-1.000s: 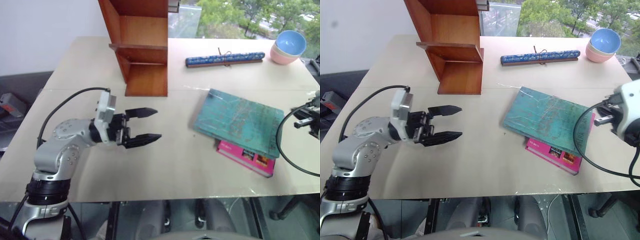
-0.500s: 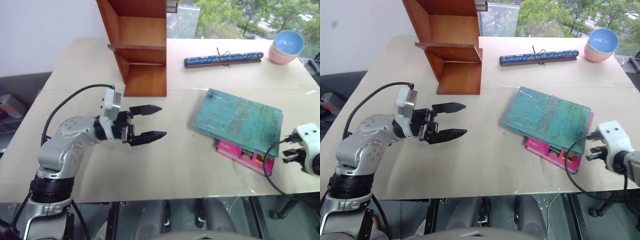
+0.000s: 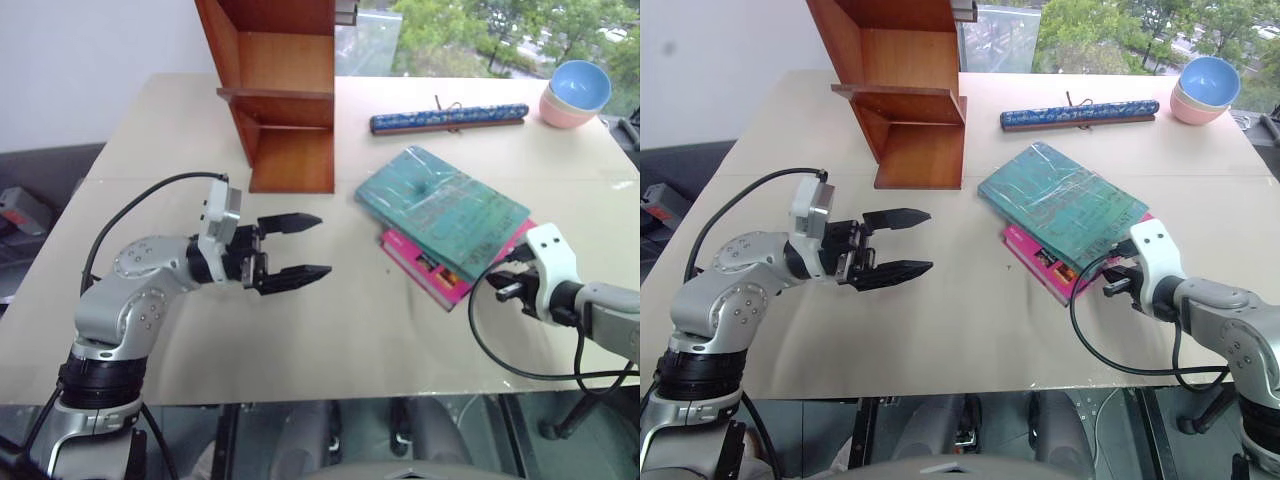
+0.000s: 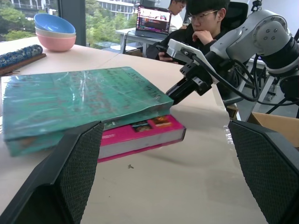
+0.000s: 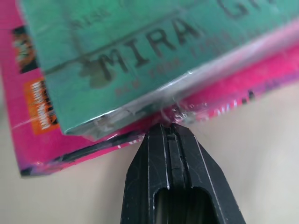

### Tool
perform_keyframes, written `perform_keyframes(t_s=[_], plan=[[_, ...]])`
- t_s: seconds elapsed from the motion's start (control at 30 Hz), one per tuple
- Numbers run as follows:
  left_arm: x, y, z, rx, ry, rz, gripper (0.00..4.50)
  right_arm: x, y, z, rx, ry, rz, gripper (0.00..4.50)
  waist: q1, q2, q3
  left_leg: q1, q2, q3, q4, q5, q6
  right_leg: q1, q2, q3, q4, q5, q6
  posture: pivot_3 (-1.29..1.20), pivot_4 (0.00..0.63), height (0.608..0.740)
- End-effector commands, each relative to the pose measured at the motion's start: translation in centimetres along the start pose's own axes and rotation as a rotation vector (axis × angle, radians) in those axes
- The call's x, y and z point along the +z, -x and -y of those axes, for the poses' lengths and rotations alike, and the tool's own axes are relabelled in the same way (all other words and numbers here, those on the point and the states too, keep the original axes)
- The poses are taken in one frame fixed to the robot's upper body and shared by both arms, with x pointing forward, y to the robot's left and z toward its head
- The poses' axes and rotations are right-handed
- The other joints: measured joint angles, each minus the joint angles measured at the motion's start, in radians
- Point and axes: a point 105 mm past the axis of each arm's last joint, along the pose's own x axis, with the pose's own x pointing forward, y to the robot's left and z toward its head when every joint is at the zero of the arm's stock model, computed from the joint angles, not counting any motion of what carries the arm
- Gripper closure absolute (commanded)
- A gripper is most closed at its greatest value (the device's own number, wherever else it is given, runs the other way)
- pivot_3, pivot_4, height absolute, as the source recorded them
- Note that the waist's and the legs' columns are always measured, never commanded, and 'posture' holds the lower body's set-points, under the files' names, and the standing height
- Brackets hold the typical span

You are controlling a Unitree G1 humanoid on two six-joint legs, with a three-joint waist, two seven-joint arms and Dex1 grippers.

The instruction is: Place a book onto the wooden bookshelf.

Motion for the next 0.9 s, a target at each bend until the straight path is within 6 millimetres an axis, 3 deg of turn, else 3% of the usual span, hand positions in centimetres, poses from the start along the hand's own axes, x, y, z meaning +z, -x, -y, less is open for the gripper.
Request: perform_keyframes(t_s=[0.03,0.07,0.17,0.27,0.33,0.47,0.6,0.7,0.8,0.87,0.9], plan=[[0.8,0.3,0.2,0.008,-0.044,0.008,0.00,0.6,2.7,-0.5,0.067,0.065,0.015,4.47,0.001,0.000,0.000,0.000,0.000,0.000,0.000,0.000,0.000,0.000,0.000,-0.001,0.000,0.000,0.000,0.00,0.150,0.738],[0.7,0.4,0.1,0.011,-0.043,0.008,0.00,1.0,3.5,-1.1,0.120,0.079,0.034,4.47,0.001,0.000,0.000,0.000,0.000,-0.001,0.000,0.000,0.000,0.000,0.000,-0.001,0.000,0.000,0.000,0.00,0.150,0.738],[0.3,0.5,0.2,0.009,-0.035,0.010,0.00,5.5,5.6,-2.6,0.264,0.116,0.252,4.47,-0.012,0.002,0.002,0.000,0.000,-0.001,0.000,0.000,0.000,0.000,0.000,-0.001,0.000,0.000,0.001,0.00,0.150,0.738],[-0.1,0.4,0.2,0.014,-0.031,0.009,0.00,10.0,4.2,-0.7,0.155,0.096,0.425,4.47,-0.017,0.002,0.002,0.003,0.002,0.001,0.000,0.000,0.000,0.000,0.001,0.001,0.001,-0.003,0.002,0.00,0.150,0.738],[-0.2,0.3,0.1,0.018,-0.031,0.009,0.00,10.3,1.7,1.1,0.023,0.147,0.384,4.47,-0.018,0.001,0.001,0.003,0.001,0.002,0.000,0.000,0.000,0.000,0.000,0.001,0.001,-0.004,0.000,0.00,0.150,0.738],[-0.2,0.2,0.2,0.027,-0.031,0.014,0.00,10.1,-2.3,1.5,0.005,0.176,0.351,4.47,-0.010,0.000,0.001,0.001,0.000,0.002,0.000,0.000,0.000,-0.001,0.000,0.001,0.001,-0.001,-0.003,0.00,0.150,0.738],[-0.1,0.2,0.2,0.038,-0.031,0.017,0.00,7.2,-5.1,1.5,0.031,0.219,0.211,4.47,-0.008,0.001,0.001,-0.004,0.000,0.002,0.000,0.000,0.000,-0.005,0.000,0.000,0.001,0.001,0.000,0.00,0.150,0.738],[-0.1,0.5,0.3,0.049,-0.029,0.016,0.00,6.2,-5.1,-1.5,0.178,0.220,0.192,4.47,-0.006,0.001,0.001,-0.006,0.000,-0.001,0.000,0.000,0.000,-0.005,0.000,-0.004,-0.001,0.001,0.000,0.00,0.150,0.738],[-0.2,0.6,0.5,0.054,-0.023,0.016,0.00,7.5,-4.4,-3.8,0.258,0.209,0.262,4.47,-0.006,0.001,0.001,-0.005,0.000,-0.002,0.000,0.000,0.000,-0.004,0.000,-0.004,0.000,0.001,0.001,0.00,0.150,0.738],[-0.3,0.6,0.6,0.053,-0.021,0.016,0.00,9.2,-4.0,-3.3,0.204,0.216,0.340,4.47,-0.007,0.001,0.001,-0.004,0.000,-0.002,0.000,0.000,-0.001,-0.004,0.000,-0.004,0.000,0.001,0.001,0.00,0.150,0.738],[-0.3,0.6,0.6,0.053,-0.021,0.017,0.00,11.1,-3.4,-1.6,0.114,0.192,0.408,4.47,-0.007,0.002,0.001,-0.004,0.000,-0.001,0.000,0.000,-0.001,-0.004,0.000,-0.004,0.000,0.001,0.001,0.00,0.150,0.738]])
